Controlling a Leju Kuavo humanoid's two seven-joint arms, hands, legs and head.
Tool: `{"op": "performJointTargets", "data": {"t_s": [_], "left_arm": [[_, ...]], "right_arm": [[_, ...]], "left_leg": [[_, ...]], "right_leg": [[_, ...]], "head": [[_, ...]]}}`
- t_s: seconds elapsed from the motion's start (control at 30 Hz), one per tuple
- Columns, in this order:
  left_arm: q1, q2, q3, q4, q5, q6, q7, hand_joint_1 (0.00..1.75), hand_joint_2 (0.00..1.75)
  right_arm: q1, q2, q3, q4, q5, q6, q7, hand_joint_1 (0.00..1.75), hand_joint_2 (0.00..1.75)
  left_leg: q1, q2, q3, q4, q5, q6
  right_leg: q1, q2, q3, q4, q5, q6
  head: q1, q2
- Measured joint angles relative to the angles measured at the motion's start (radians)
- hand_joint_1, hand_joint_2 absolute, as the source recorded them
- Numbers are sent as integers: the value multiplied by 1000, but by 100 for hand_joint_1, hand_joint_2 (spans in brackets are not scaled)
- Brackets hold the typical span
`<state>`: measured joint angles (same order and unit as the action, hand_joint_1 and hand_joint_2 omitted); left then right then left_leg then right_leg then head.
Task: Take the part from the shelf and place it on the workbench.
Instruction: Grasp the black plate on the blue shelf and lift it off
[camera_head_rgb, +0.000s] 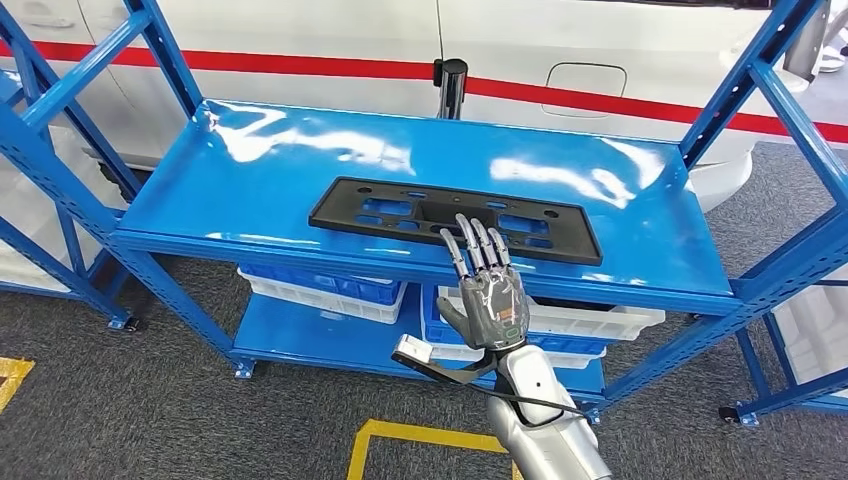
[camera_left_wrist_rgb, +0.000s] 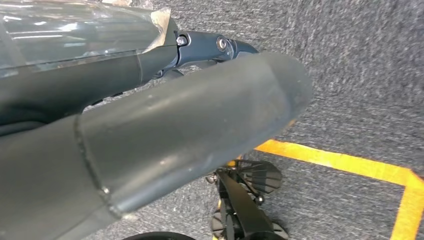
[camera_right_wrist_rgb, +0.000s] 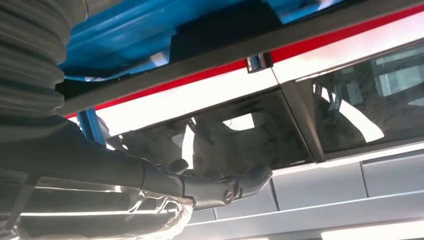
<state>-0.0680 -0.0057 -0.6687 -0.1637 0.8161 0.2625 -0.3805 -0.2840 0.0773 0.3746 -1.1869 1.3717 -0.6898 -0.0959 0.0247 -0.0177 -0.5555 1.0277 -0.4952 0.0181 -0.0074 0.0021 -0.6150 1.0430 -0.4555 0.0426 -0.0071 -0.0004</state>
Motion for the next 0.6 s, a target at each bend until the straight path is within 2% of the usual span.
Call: {"op": "performJointTargets", "data": {"t_s": [0.1, 0.17, 0.2, 0.23, 0.3, 0.33, 0.37, 0.4, 0.47, 0.5, 0.53, 0.6], "left_arm": [[-1, 0, -1, 0, 1, -1, 0, 0, 0], [-1, 0, -2, 0, 1, -2, 0, 0, 0], [-1, 0, -2, 0, 1, -2, 0, 0, 0], [-1, 0, -3, 0, 1, -3, 0, 0, 0], [-1, 0, -4, 0, 1, -3, 1, 0, 0], [0, 0, -5, 0, 2, -3, 1, 0, 0], [1, 0, -6, 0, 2, -3, 2, 0, 0], [1, 0, -6, 0, 2, -3, 2, 0, 0], [1, 1, -6, 0, 2, -4, 2, 0, 0], [1, 1, -6, 0, 2, -4, 3, 0, 0], [0, 2, -6, 0, 2, -5, 3, 0, 0], [-1, 3, -6, 0, 2, -6, 3, 0, 0]], "right_arm": [[0, 3, -20, 0, 9, 0, 12, 0, 175], [0, 5, -32, -2, 17, -1, 21, 0, 175], [0, 6, -37, -3, 22, -2, 25, 0, 175], [0, 9, -42, -4, 29, -2, 32, 0, 175], [1, 12, -52, -4, 43, -3, 48, 0, 175], [2, 13, -57, -3, 49, -3, 55, 0, 175], [4, 13, -60, -3, 53, -3, 60, 0, 175], [5, 13, -64, -2, 55, -3, 63, 0, 175], [6, 14, -70, -2, 58, -3, 65, 0, 175], [5, 14, -71, -2, 59, -3, 65, 0, 175], [5, 14, -73, -2, 60, -3, 66, 0, 175], [4, 14, -74, -2, 61, -3, 67, 0, 175]], "left_leg": [[-1, -2, 7, -5, -8, -14], [1, 2, 11, -2, -16, -24], [2, 6, 5, 16, -27, -27], [2, 9, -15, 60, -50, -29], [2, 13, -89, 196, -105, -32], [2, 13, -126, 253, -119, -34], [2, 13, -147, 275, -112, -34], [2, 14, -147, 254, -83, -32], [0, 14, -97, 123, -1, -23], [-2, 14, -69, 61, 27, -17], [-5, 15, -50, 19, 41, -11], [-13, 15, -42, 1, 39, -2]], "right_leg": [[11, 1, 12, -18, 3, -23], [2, 3, 21, -25, 3, -39], [-3, 3, 28, -30, 2, -47], [-7, 3, 35, -33, 0, -54], [-1, 1, 43, -34, -7, -65], [2, 1, 47, -33, -10, -69], [4, 2, 50, -33, -13, -72], [7, 3, 55, -33, -16, -73], [9, 5, 67, -33, -24, -72], [13, 6, 71, -33, -29, -69], [14, 7, 74, -34, -32, -65], [16, 7, 75, -36, -37, -55]], "head": [[1, 0], [-1, 0], [-2, 0], [-3, 0], [-5, 0], [-4, 0], [-4, 0], [-5, 0], [-5, 0], [-4, 0], [-4, 0], [-4, 0]]}}
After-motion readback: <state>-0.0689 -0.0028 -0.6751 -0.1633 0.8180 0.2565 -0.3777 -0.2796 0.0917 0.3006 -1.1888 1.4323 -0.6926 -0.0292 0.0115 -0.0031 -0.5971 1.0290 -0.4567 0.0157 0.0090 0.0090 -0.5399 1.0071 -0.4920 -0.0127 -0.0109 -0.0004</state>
